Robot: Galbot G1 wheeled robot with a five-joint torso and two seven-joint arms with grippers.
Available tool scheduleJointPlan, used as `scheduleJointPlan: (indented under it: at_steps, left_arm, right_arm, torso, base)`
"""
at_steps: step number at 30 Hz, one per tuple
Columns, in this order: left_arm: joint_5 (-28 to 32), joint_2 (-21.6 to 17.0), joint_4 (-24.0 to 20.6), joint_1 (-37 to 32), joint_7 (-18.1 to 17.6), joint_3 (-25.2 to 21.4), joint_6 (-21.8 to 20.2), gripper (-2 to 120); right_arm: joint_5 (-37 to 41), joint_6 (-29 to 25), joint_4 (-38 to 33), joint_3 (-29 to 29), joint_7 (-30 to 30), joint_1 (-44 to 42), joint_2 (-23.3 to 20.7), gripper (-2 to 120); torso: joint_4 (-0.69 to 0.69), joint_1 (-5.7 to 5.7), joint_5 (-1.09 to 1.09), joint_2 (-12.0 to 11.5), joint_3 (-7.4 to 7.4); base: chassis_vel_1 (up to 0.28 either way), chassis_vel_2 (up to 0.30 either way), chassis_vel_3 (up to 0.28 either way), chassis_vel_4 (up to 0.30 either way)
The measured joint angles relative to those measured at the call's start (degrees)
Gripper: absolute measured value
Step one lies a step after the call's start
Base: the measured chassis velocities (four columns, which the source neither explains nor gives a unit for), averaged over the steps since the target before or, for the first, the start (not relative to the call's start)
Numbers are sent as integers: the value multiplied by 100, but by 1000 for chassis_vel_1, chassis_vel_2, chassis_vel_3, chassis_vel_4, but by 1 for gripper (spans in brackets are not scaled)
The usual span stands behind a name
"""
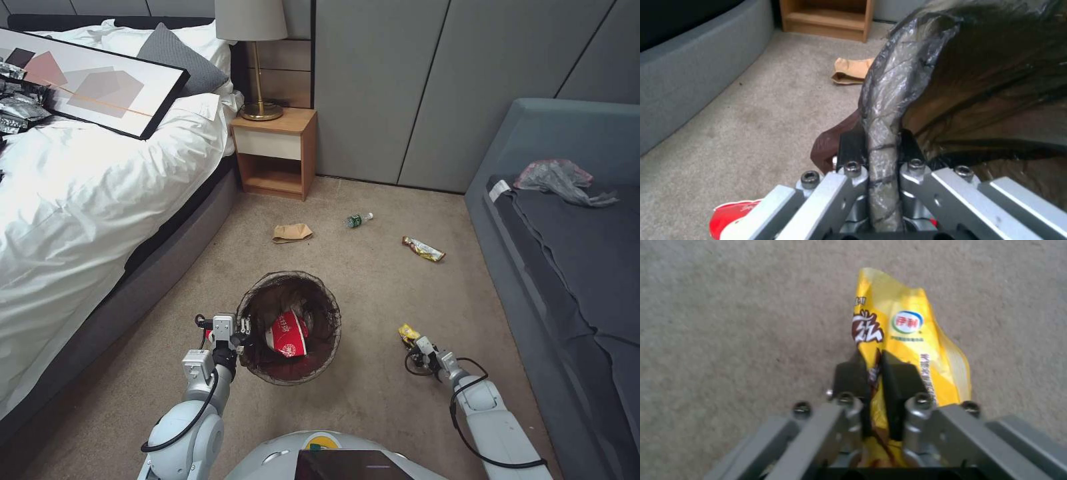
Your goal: Pick up the trash bin, then pick up the garbage from the floor and place it into the trash bin.
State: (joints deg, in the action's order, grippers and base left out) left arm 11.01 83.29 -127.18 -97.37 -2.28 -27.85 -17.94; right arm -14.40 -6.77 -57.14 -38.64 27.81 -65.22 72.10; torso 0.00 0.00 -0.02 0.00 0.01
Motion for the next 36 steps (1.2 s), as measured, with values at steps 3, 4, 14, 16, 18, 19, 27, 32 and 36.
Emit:
scheduleJointPlan:
  at_steps: [3,4,14,16,18,19,27,32,36]
  left_arm:
    - [-2,2,1,9,0,3,-3,2]
    - [-2,3,2,14,0,3,-3,2]
    - [-3,0,8,16,2,4,-5,2]
    - [-3,0,7,15,2,4,-5,2]
    - [-2,1,7,16,3,6,-6,2]
    - [-4,4,7,21,4,13,-6,2]
    - [-4,4,64,25,5,34,-13,2]
    - [-4,3,86,25,5,49,-29,2]
    - [-27,18,100,14,6,96,-35,2]
  right_arm:
    - [15,-37,3,-3,-64,1,3,0]
    - [33,-49,-1,-3,-79,-1,9,0]
    - [120,-128,-71,-3,-210,-19,20,0]
    - [267,-178,-314,14,-318,-84,-4,0]
    - [351,-191,-453,26,-357,-123,-13,0]
    - [612,-226,-836,79,-443,-240,-35,0]
    - [2019,-989,-2810,448,-489,-739,-22,0]
    - [2500,-1088,-4397,804,-396,-997,-8,0]
    - [2997,-1106,-5287,1140,97,-1053,-32,0]
  torso:
    - [-1,0,1,0,0]
    - [-1,0,2,0,0]
    - [0,0,2,0,0]
    - [-1,0,1,0,-1]
    - [0,0,2,0,-1]
    - [0,0,1,0,-1]
    - [1,0,1,0,-1]
    - [1,0,-1,0,-1]
    - [1,0,1,0,-1]
  base:
    - [0,0,0,0]
    - [0,0,0,0]
    - [0,0,0,0]
    - [0,0,0,0]
    - [0,0,0,0]
    - [0,0,0,0]
    - [0,0,0,0]
    - [0,0,0,0]
    - [0,0,0,0]
